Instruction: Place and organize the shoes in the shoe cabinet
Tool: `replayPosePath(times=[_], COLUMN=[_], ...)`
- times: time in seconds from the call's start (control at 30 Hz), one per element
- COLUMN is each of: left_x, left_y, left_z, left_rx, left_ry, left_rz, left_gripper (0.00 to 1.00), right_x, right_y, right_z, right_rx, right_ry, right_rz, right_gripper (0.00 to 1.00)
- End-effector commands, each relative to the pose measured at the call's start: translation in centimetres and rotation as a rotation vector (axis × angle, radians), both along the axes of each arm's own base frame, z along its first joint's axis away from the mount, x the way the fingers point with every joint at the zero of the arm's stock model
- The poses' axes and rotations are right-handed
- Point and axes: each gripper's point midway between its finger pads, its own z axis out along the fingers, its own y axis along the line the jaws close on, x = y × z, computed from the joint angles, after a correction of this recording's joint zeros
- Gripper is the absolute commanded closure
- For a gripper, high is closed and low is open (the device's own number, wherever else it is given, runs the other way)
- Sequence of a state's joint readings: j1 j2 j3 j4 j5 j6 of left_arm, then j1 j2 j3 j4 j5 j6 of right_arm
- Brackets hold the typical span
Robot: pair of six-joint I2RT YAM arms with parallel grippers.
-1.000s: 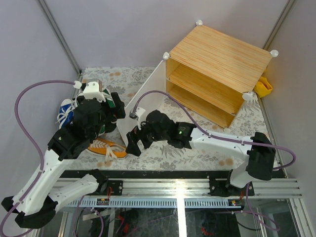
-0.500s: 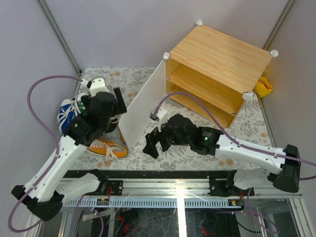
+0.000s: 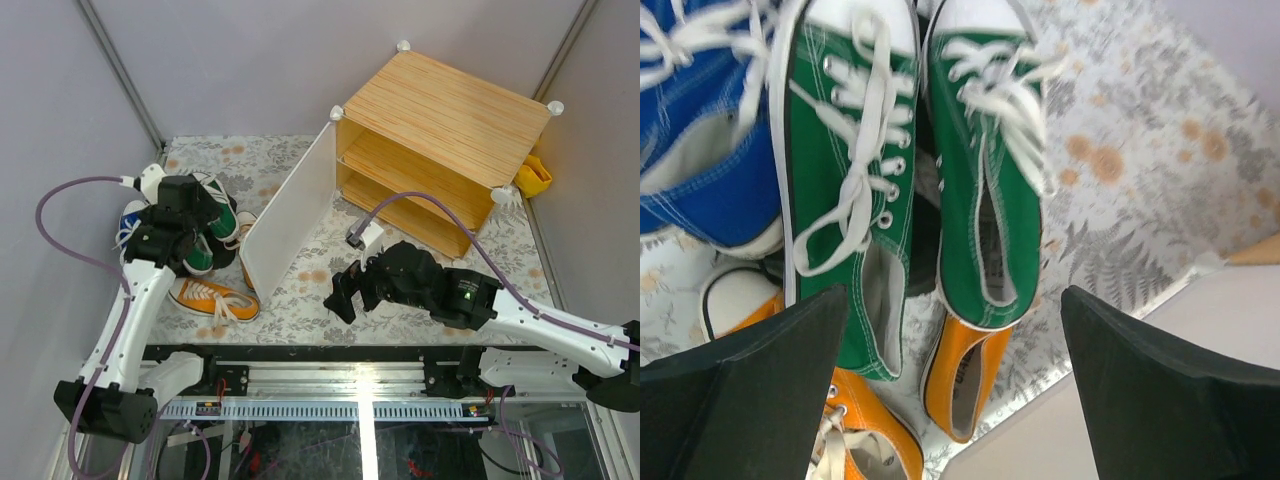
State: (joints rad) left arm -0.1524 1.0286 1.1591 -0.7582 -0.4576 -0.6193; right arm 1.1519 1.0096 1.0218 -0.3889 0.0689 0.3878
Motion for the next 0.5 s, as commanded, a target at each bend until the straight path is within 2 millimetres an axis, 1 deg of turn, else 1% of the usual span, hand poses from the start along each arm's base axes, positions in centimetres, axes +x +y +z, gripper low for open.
replayPosePath(times=[0.0, 0.07, 0.13, 0.27, 0.47], left_x=[0.7, 0.8, 1.1, 2.3, 3.1], left_y=[-0.9, -0.4, 0.1, 0.4, 0.3], left_z=[-3.4, -4.0, -4.1, -4.2, -6.3], left_rx=[-0.128, -0.132, -0.133, -0.157, -0.199], left_ry=[0.019, 0.016, 0.003, -0.026, 0.009], left_rz=[0.049, 0.094, 0.131, 0.159, 0.191], left_gripper=[0.15, 0.16, 0.17, 0.18, 0.19], right_x=[0.6, 0.6, 0.5, 0.5, 0.4], right_y=[-0.7, -0.9, -1.1, -1.9, -3.0], right_z=[-1.2, -1.5, -1.8, -2.2, -2.6], right_rx=[-0.038, -0.046, -0.052, -0.055, -0.05], right_ry=[-0.026, -0.024, -0.025, -0.041, -0.044], right_rz=[-0.033, -0.033, -0.032, -0.044, -0.065], right_gripper=[0.0, 0.01, 0.0, 0.0, 0.01])
